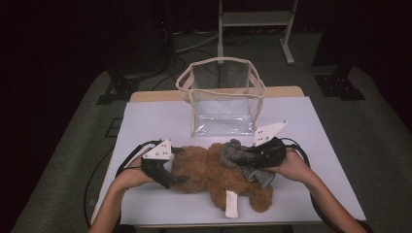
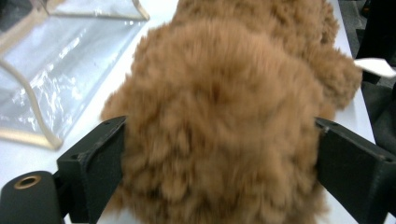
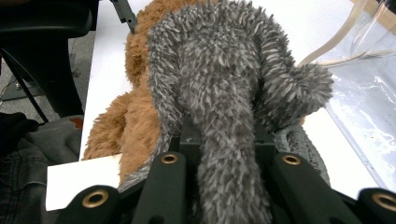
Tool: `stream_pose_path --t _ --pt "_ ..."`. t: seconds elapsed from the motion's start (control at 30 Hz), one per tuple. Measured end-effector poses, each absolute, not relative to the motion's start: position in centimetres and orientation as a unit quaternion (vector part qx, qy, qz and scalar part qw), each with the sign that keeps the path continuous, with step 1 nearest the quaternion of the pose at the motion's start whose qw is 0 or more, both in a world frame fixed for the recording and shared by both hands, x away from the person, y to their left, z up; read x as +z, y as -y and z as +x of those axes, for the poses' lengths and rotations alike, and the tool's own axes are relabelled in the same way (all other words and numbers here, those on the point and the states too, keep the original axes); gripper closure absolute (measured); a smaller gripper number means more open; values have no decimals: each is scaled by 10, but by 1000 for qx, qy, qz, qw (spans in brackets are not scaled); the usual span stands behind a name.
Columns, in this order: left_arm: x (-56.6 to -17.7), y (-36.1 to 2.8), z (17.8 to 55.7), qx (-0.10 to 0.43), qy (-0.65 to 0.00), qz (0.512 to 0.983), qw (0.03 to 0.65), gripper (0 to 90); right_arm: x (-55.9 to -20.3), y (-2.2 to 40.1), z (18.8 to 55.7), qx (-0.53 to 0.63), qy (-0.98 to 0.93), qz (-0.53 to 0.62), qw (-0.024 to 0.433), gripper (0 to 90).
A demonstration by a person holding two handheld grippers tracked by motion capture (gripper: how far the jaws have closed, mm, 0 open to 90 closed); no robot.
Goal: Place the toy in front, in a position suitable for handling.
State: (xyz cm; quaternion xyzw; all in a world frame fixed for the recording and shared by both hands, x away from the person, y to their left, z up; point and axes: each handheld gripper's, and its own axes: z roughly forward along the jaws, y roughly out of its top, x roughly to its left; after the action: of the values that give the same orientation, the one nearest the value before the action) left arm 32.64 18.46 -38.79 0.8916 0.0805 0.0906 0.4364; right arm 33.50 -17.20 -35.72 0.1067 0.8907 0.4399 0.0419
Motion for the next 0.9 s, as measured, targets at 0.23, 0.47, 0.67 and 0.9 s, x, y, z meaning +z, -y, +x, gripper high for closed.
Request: stream_pose_path --t 0.23,0.47,0.67,0.9 --pt "-402 -182 328 73 -80 881 461 151 -357 177 334 440 -890 110 46 731" --pt "-401 -161 326 69 -70 882 461 283 -347 188 331 427 -895 113 67 731" --pt "-400 -124 330 63 -54 883 461 301 -335 213 326 410 -898 135 89 731" --pt "-400 -91 332 61 -42 884 462 304 -329 206 322 393 -906 121 98 731"
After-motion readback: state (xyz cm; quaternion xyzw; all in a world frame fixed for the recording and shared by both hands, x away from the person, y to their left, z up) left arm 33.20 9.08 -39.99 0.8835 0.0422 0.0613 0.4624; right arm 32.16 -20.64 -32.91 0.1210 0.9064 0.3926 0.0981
